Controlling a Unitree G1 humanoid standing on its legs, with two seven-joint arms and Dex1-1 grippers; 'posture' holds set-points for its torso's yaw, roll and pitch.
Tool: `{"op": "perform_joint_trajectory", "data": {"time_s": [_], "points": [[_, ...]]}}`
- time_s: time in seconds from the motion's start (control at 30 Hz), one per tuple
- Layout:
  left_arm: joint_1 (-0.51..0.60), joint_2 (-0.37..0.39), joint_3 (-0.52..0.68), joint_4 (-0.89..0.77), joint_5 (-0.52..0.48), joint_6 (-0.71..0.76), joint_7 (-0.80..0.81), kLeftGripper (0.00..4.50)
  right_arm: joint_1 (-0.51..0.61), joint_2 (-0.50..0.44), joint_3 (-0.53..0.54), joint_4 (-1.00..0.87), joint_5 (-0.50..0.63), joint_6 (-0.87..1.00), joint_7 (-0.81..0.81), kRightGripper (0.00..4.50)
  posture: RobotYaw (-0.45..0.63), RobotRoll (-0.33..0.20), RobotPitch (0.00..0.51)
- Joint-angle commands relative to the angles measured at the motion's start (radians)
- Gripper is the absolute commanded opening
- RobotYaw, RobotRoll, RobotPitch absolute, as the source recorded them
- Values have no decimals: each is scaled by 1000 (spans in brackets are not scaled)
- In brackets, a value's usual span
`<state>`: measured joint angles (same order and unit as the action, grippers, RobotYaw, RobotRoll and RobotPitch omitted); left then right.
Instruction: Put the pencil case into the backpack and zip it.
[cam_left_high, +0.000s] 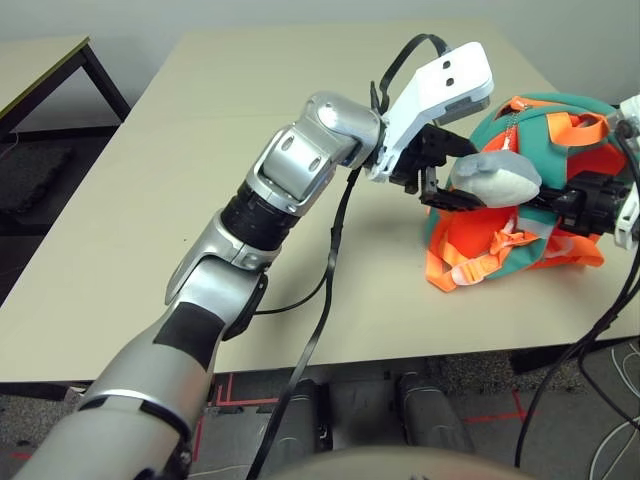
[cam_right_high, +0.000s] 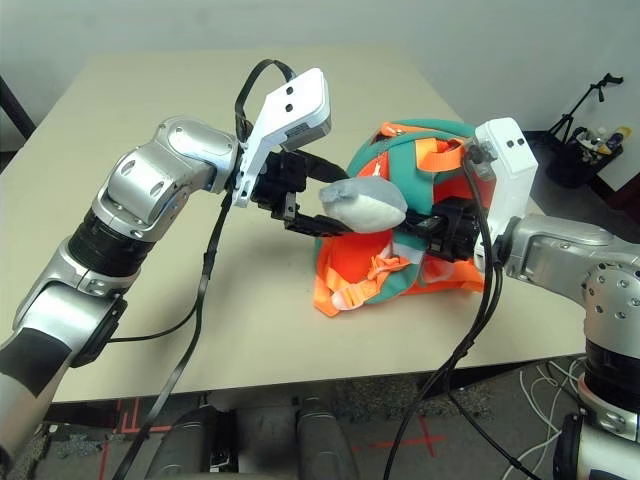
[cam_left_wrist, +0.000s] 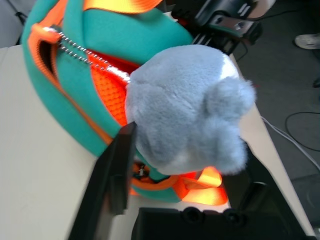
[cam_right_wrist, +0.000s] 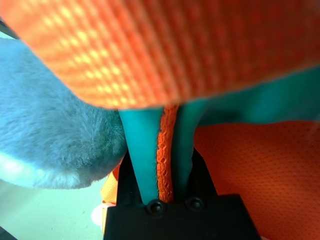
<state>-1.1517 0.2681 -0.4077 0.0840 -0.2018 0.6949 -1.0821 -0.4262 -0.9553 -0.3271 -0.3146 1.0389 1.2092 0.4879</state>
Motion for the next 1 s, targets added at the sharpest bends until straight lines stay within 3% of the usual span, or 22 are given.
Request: {"op": "perform_joint_trajectory", "data": {"time_s": [0.03,0.57,0.7,0.77,0.8,0.83,0.93,1.0], "points": [[11,-16,9,21,19,-34,40,3132,2,15,6,-27,7,12,8,192,-102,0,91],[-90,24,131,95,-37,4,23,3132,5,31,-1,-14,-23,1,15,192,-92,0,69],[-95,-8,157,96,-71,46,50,3132,6,32,-3,-14,-29,-1,18,192,-93,0,66],[-95,-12,151,98,-70,44,45,2776,4,34,-3,-14,-31,-1,17,192,-97,0,67],[-93,-13,145,99,-67,41,44,3312,3,36,-3,-15,-31,0,15,192,-99,0,67],[-92,-15,142,99,-67,39,46,3419,3,38,-4,-17,-30,1,14,192,-100,0,67],[-90,-17,130,98,-71,34,30,4415,3,39,-7,-19,-31,4,14,192,-102,0,68],[-85,-16,123,98,-72,34,21,4500,2,38,-9,-19,-31,5,13,192,-104,0,68]]}}
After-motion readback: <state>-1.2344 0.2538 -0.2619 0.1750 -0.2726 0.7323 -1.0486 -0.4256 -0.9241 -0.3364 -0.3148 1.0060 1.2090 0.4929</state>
